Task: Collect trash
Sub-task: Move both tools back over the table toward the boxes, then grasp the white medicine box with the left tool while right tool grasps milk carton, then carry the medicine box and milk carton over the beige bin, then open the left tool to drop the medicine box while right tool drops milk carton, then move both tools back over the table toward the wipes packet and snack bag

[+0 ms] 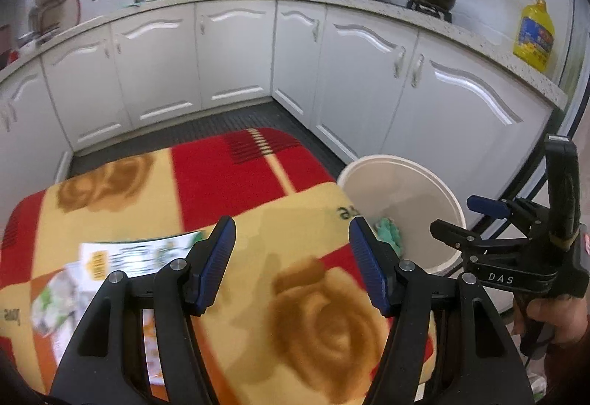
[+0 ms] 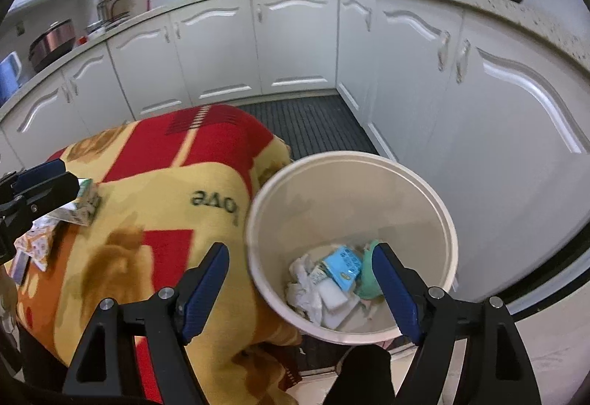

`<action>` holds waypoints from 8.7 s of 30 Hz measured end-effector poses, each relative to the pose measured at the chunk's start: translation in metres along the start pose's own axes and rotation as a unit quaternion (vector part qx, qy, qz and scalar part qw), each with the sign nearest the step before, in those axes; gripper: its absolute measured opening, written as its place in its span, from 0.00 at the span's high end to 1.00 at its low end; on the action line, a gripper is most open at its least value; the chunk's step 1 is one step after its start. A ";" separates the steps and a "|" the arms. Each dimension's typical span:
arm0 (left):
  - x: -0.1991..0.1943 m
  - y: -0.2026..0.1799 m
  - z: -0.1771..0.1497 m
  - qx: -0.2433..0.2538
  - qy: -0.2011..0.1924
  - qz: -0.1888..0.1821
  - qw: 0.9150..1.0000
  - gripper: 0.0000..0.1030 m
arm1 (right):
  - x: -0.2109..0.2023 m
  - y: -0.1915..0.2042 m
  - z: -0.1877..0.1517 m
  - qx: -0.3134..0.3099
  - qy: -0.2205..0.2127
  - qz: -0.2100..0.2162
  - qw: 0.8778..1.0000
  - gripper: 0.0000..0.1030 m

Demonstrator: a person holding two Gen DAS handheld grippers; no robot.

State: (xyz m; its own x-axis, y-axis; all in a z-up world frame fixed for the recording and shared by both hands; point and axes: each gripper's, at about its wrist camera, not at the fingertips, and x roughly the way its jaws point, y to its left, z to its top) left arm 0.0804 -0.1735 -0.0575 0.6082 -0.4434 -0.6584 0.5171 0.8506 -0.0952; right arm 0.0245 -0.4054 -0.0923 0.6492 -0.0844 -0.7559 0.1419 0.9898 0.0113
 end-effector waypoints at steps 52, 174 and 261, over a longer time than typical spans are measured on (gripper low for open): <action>-0.074 0.189 -0.118 -0.124 0.084 0.065 0.987 0.39 | 0.024 0.226 0.033 -0.174 0.024 0.143 0.974 0.20; 0.003 -0.022 -0.003 0.021 0.051 -0.005 0.998 0.57 | -0.008 0.010 0.011 -0.040 0.012 0.006 0.999 0.51; -0.036 0.054 -0.026 -0.051 0.014 0.073 0.996 0.34 | -0.003 0.082 0.006 -0.041 0.021 0.046 0.998 0.23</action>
State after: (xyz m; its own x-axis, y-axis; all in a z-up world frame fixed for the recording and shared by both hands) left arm 0.0704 -0.1041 -0.0586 0.6546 -0.3050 -0.6917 0.3594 0.9305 -0.0702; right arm 0.0386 -0.3249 -0.0854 0.6243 0.0110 -0.7811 0.0195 0.9994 0.0296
